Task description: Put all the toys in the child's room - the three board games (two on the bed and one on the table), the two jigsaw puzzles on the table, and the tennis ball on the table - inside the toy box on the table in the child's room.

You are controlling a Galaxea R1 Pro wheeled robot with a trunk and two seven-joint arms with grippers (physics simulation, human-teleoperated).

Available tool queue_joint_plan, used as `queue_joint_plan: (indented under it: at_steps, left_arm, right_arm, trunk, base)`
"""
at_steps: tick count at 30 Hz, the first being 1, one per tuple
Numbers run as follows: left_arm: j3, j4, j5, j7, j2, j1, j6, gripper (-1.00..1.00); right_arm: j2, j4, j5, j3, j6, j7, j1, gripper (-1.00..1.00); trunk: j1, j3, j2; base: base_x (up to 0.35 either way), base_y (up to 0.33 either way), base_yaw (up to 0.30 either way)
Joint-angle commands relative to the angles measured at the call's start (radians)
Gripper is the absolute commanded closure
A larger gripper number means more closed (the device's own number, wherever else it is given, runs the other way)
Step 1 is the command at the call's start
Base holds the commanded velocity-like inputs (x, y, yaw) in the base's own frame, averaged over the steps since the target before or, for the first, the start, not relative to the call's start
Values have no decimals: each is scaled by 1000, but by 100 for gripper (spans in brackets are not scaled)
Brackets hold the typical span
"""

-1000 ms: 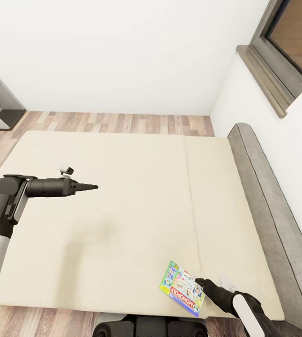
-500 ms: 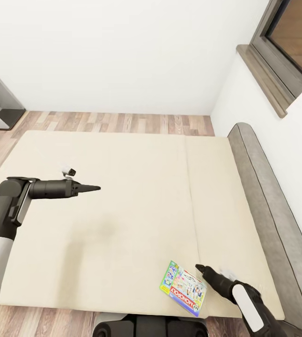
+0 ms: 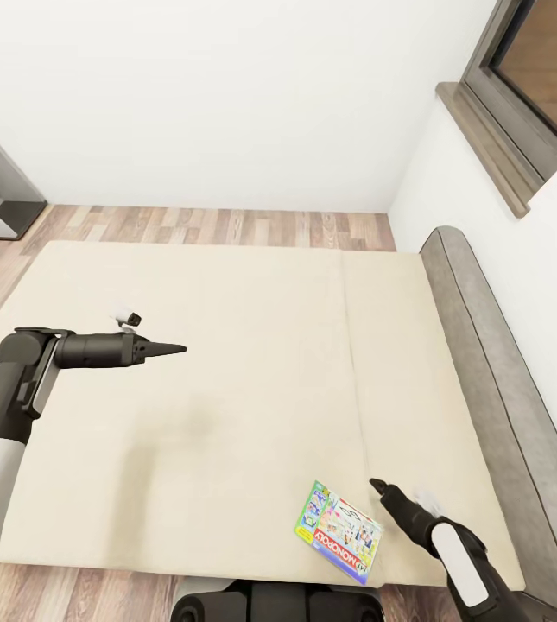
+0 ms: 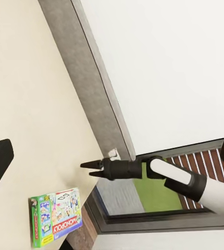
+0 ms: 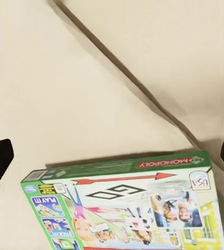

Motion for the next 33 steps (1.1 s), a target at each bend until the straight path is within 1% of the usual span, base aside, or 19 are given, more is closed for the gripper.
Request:
queue_joint_plan:
  at_steps: [1, 20, 29, 33]
  left_arm:
    - [0, 0, 0, -4, 0, 0, 11, -100]
    - [-1, 0, 0, -4, 0, 1, 11, -100]
    - [-1, 0, 0, -4, 0, 1, 11, -100]
    - [-1, 0, 0, -4, 0, 1, 11, -100]
  right_arm:
    - [0, -2, -11, -5, -1, -7, 0, -100]
    - [-2, 1, -9, -11, -12, -10, -6, -100]
    - [-6, 10, -2, -10, -7, -17, -31, -100]
    - [-7, 31, 1, -10, -7, -19, -43, -100]
  trunk:
    - [1, -1, -2]
    - [1, -1, -2]
    - [1, -1, -2]
    - [1, -1, -2]
  base:
    - [0, 0, 0]
    - [0, 0, 0]
    - [0, 0, 0]
    - [0, 0, 0]
